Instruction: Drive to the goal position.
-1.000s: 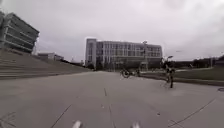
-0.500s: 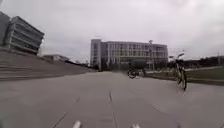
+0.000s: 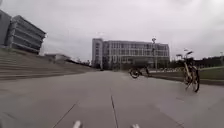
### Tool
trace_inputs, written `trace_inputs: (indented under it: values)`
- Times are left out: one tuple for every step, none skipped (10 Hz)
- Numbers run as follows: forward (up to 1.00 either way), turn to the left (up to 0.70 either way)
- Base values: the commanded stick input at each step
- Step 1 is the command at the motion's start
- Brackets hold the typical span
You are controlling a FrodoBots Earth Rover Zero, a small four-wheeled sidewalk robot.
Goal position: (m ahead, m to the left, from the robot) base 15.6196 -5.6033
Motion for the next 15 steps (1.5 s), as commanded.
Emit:
trace_inputs:
  values:
    - [0.70, 0.02]
    - [0.70, 0.02]
    - [0.70, 0.02]
    - [0.70, 0.02]
    - [0.70, 0.02]
    - [0.70, 0.02]
    - [0.70, 0.02]
    - [0.70, 0.02]
    - [0.70, 0.02]
    - [0.70, 0.02]
    - [0.70, 0.02]
    - [0.70, 0.02]
    - [0.70, 0.02]
    - [0.70, 0.02]
    - [0.70, 0.02]
